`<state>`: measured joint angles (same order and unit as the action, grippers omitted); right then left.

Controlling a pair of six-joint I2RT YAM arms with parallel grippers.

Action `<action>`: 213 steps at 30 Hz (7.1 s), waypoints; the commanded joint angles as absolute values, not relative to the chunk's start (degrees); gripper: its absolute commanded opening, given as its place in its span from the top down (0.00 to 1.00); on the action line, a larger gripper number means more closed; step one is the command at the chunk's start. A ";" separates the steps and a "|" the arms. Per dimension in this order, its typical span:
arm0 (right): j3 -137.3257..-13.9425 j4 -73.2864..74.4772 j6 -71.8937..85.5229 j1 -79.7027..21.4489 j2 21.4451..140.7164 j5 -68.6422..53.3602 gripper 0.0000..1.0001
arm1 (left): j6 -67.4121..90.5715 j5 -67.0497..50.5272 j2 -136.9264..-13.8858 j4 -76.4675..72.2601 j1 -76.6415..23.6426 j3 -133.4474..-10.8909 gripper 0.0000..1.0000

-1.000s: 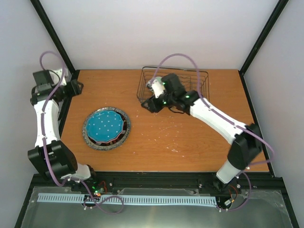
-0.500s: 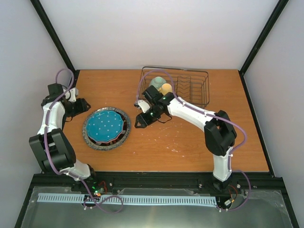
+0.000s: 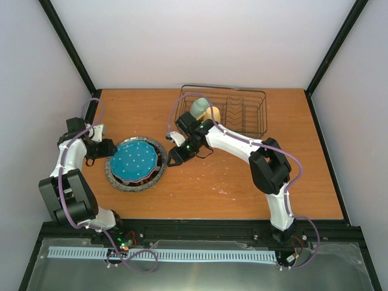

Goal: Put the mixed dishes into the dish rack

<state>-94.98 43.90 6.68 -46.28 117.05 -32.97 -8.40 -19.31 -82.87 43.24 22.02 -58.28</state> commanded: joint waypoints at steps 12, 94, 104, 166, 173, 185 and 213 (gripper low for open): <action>-95.72 42.41 6.07 -46.76 117.78 -35.17 0.48 | -13.70 -19.88 -83.66 42.36 22.04 -56.61 0.48; -99.98 23.85 15.08 -43.86 124.38 -46.48 0.42 | -10.39 -53.42 -81.12 26.78 17.38 -54.63 0.99; -99.13 20.56 15.65 -43.86 124.16 -51.16 0.97 | -7.71 -54.70 -82.45 23.82 13.90 -55.36 0.99; -49.65 -41.32 -29.21 -9.99 80.68 -16.62 0.97 | -7.02 -29.30 -83.52 9.62 13.80 -59.32 0.48; -48.08 -54.51 -27.17 -5.21 88.50 -24.13 0.97 | -7.75 -29.27 -86.01 7.24 13.81 -59.31 0.49; -50.85 -71.11 -23.30 -0.71 102.89 -36.19 0.97 | -9.02 -29.74 -89.87 7.09 14.30 -60.49 0.51; -81.00 -77.26 9.07 11.42 129.21 -74.24 0.97 | -8.52 -29.90 -95.91 8.79 14.76 -63.29 0.56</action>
